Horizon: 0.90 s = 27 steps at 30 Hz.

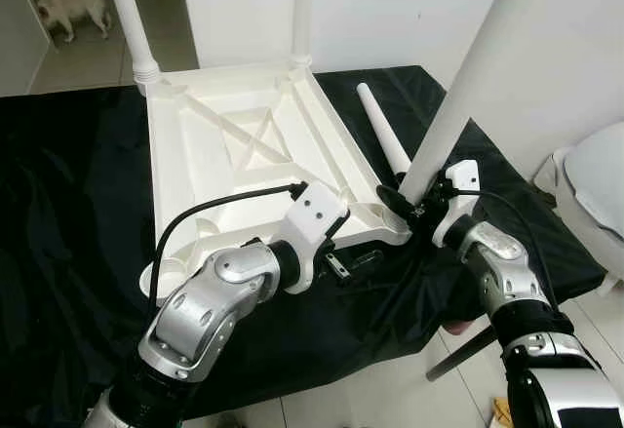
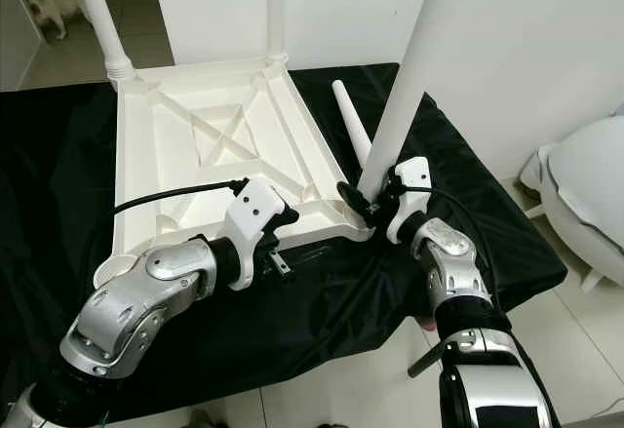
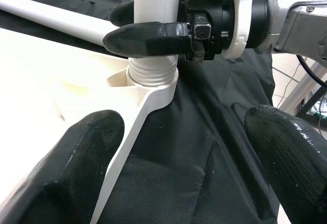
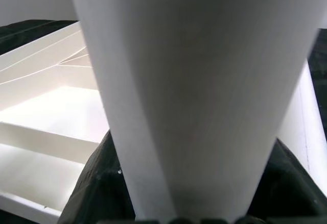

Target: Building children table

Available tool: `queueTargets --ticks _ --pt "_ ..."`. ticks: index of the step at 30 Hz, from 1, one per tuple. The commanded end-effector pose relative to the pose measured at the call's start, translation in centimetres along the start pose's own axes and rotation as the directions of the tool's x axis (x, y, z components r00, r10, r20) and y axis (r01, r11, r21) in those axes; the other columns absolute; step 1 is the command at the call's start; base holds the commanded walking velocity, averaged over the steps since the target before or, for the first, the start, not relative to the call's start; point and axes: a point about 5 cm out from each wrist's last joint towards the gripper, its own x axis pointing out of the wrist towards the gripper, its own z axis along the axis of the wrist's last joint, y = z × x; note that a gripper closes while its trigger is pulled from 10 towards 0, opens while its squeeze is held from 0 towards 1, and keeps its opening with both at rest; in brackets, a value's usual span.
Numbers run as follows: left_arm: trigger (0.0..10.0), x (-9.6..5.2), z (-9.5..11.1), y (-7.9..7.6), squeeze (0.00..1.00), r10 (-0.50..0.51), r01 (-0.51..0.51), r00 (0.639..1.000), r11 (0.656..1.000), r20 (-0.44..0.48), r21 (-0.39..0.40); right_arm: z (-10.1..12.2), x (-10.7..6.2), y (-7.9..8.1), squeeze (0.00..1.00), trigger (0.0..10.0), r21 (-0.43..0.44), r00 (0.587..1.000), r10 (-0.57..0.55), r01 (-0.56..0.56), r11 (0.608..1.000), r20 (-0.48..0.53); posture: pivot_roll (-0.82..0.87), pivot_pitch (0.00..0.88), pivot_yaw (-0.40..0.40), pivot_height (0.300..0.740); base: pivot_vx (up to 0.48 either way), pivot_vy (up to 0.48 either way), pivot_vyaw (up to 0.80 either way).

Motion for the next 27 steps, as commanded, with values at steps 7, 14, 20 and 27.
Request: queueTargets --ticks 7,14,20,27 --pt "10.0 0.0 0.3 -0.1 0.00 -0.004 0.004 1.000 1.000 0.002 0.008 0.2 1.2 1.9 0.00 10.0 0.042 0.984 -0.175 0.173 0.984 0.035 -0.03 0.096 0.000 0.740 0.000 0.000 0.00" --pt "10.0 0.1 0.3 -0.1 0.00 -0.010 0.010 1.000 1.000 0.002 0.006 0.8 2.1 3.0 0.00 10.0 0.070 0.938 -0.345 0.342 0.937 0.030 -0.03 0.101 0.001 0.740 0.000 0.000 0.00" --pt "10.0 0.1 0.2 -0.2 0.00 -0.013 0.013 1.000 1.000 0.001 0.003 1.2 2.5 4.0 0.00 10.0 0.069 0.866 -0.500 0.498 0.864 0.013 -0.03 0.101 -0.002 0.740 0.000 0.000 0.00" --pt "10.0 0.2 0.3 -0.2 0.00 -0.008 0.008 1.000 1.000 0.004 0.000 0.8 3.4 6.4 0.00 10.0 0.112 0.787 -0.616 0.616 0.779 -0.041 -0.02 0.098 -0.011 0.740 0.000 0.000 0.00"
